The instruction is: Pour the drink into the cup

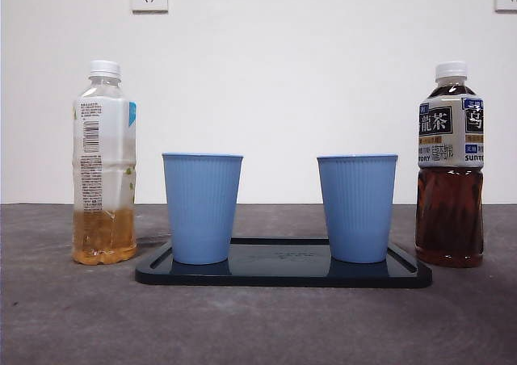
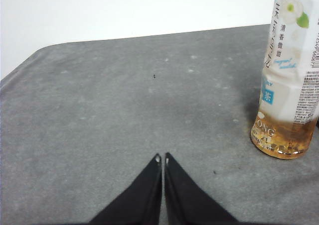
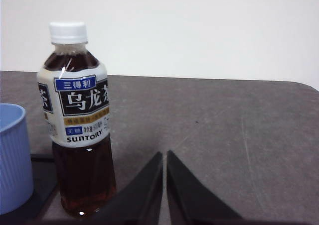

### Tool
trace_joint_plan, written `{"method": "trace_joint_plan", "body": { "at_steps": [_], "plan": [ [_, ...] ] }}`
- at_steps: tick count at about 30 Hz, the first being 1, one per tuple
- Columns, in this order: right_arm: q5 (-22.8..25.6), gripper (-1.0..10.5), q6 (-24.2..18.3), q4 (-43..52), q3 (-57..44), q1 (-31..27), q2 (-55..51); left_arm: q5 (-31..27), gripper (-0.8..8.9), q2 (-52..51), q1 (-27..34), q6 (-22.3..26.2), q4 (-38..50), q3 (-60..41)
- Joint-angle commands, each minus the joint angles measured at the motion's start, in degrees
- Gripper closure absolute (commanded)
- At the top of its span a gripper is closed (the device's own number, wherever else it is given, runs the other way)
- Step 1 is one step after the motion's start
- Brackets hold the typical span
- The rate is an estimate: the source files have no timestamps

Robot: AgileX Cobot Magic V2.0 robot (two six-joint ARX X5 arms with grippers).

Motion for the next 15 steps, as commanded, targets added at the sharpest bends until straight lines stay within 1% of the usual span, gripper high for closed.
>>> {"method": "trace_joint_plan", "body": {
  "at_steps": [1, 5, 10, 15],
  "plan": [
    [0.7, 9.4, -0.5, -0.3, -0.4, -0.5, -0.2, -0.1, 8.06, -0.1, 0.2, 0.3, -0.4, -1.1],
    [2.9, 9.4, -0.4, -3.7, -0.4, -0.5, -0.2, -0.1, 8.06, -0.1, 0.2, 0.3, -0.4, -1.1],
    [2.8, 9.4, -0.4, -9.8, -0.4, -0.5, -0.2, -0.1, 8.06, -0.1, 0.2, 0.3, -0.4, -1.1],
    [2.8, 9.4, -0.3, -9.5, -0.4, -0.5, -0.2, -0.1, 8.06, -0.1, 0.2, 0.3, -0.4, -1.1]
  ]
}}
